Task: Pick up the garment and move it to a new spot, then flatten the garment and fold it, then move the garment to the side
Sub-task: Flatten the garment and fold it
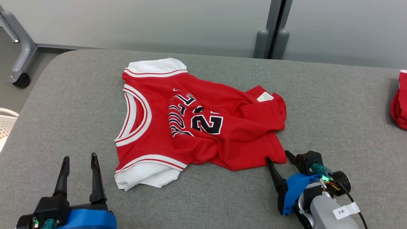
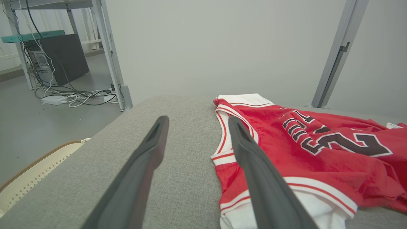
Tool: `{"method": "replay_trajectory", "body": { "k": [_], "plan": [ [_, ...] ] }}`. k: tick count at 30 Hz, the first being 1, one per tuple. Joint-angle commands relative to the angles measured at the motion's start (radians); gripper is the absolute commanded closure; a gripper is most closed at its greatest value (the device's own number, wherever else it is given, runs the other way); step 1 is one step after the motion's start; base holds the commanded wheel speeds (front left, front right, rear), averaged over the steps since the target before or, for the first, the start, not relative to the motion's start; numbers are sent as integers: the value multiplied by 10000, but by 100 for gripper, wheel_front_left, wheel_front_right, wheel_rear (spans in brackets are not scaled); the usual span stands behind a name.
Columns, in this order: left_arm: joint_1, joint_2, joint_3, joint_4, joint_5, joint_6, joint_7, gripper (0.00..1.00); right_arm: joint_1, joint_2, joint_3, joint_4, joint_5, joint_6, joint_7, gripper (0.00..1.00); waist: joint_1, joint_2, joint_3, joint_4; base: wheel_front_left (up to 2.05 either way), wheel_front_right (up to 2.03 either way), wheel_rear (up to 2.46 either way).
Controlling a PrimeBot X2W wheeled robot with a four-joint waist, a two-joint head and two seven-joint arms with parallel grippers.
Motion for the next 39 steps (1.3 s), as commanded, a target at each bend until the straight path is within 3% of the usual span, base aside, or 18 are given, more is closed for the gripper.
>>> {"method": "replay_trajectory", "body": {
  "k": [1,2,3,4,11,20,28,32,33,34,35,39],
  "plan": [
    [-157,-19,17,50,-25,-3,-21,0,-178,-30,104,253,93,5,-40,0,-1,-1,63,56,0,0,0],
    [-193,-21,10,63,-45,11,-23,0,-221,-31,212,472,222,5,-41,4,-1,-1,74,59,0,0,0],
    [-218,-22,3,67,-81,40,-21,0,-269,-32,345,684,336,5,-32,58,-1,-1,70,49,0,0,0],
    [-213,-23,10,75,-104,68,-21,0,-285,-32,494,816,483,5,-63,100,-1,-1,56,19,0,0,0],
    [88,-23,40,127,-153,137,-23,0,23,-41,703,433,1104,4,-338,100,-1,-1,-316,-426,0,0,0],
    [482,-23,82,68,-224,212,-23,0,2848,-602,65,-2772,982,4,-297,100,-1,-1,-807,-1110,0,0,0],
    [590,-21,224,-45,-209,165,-21,0,6573,-665,-854,-7290,983,4,1892,100,-1,-1,-793,-1531,0,0,0],
    [584,-21,301,-75,-184,141,-21,0,7464,-601,-1173,-8411,1025,4,2691,100,-1,-1,-750,-1619,0,0,0],
    [582,-19,313,-88,-171,137,-21,0,7656,-619,-1278,-8665,968,4,2874,94,-1,-1,-739,-1631,0,0,0],
    [585,-19,320,-98,-155,122,-21,0,7735,-623,-1410,-8932,902,4,2968,54,-1,-1,-730,-1640,0,0,0],
    [593,-21,325,-122,-153,112,-21,0,7755,-624,-1494,-9146,885,4,3042,0,-1,-1,-718,-1647,0,0,0],
    [566,-20,333,-168,-154,119,-21,0,7484,-643,-1549,-9810,762,5,3169,0,-1,-1,-685,-1617,0,0,0]
  ]
}}
